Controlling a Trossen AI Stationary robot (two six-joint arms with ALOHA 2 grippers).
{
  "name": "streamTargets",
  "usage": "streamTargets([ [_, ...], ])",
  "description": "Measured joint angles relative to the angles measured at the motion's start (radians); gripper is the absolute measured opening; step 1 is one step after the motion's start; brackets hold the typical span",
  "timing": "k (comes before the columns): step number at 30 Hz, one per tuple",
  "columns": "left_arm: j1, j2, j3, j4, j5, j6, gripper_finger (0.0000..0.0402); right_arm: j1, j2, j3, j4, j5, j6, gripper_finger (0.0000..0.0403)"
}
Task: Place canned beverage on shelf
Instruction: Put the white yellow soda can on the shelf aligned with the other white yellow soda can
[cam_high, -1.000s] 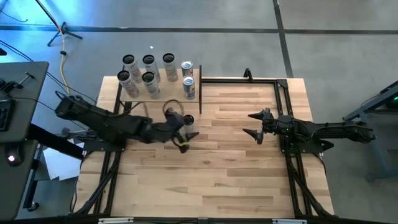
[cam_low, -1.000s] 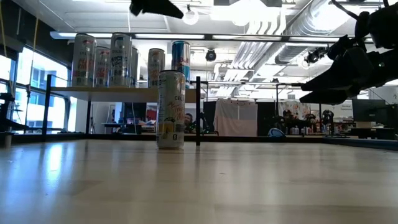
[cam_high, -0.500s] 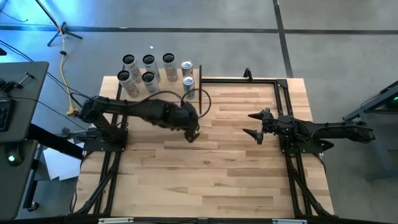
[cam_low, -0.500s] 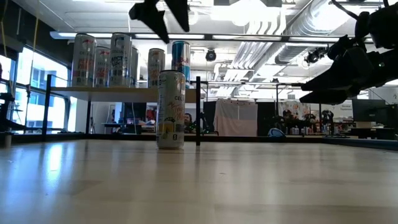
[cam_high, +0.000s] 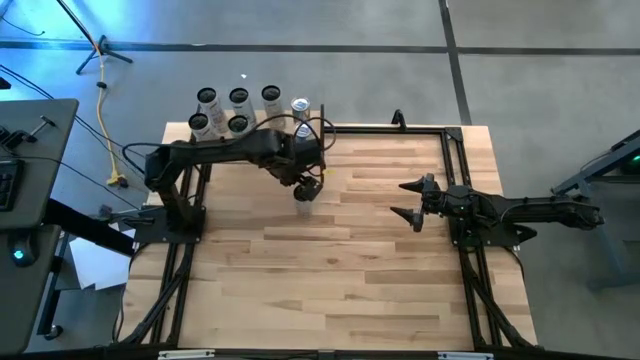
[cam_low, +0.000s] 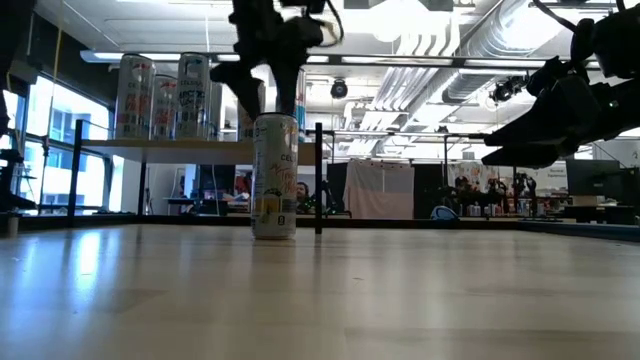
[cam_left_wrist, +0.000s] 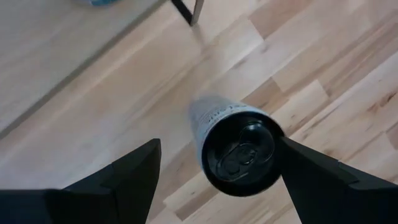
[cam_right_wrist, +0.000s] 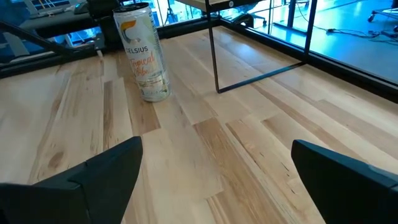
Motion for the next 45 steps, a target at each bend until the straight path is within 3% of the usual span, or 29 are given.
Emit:
streamTargets([
  [9,0.011,0.022,0.000,-0.001,0.061,0.015,0.0294,0.000,0.000,0.000,0.000,0.000,0.001,0.0400],
  [22,-0.018,0.022,0.000,0.027,0.086,0.015,0.0354,0.000,0.000,0.000,0.000,0.000,0.005,0.0400],
  [35,-0.017,0.066,0.002,0.061,0.078,0.013,0.0355,0.000,0.000,0.000,0.000,0.000,0.005,0.0400],
  [45,-0.023,0.076,0.000,0.038,0.085,0.033,0.0330,0.000,0.000,0.000,0.000,0.000,0.005,0.0400],
])
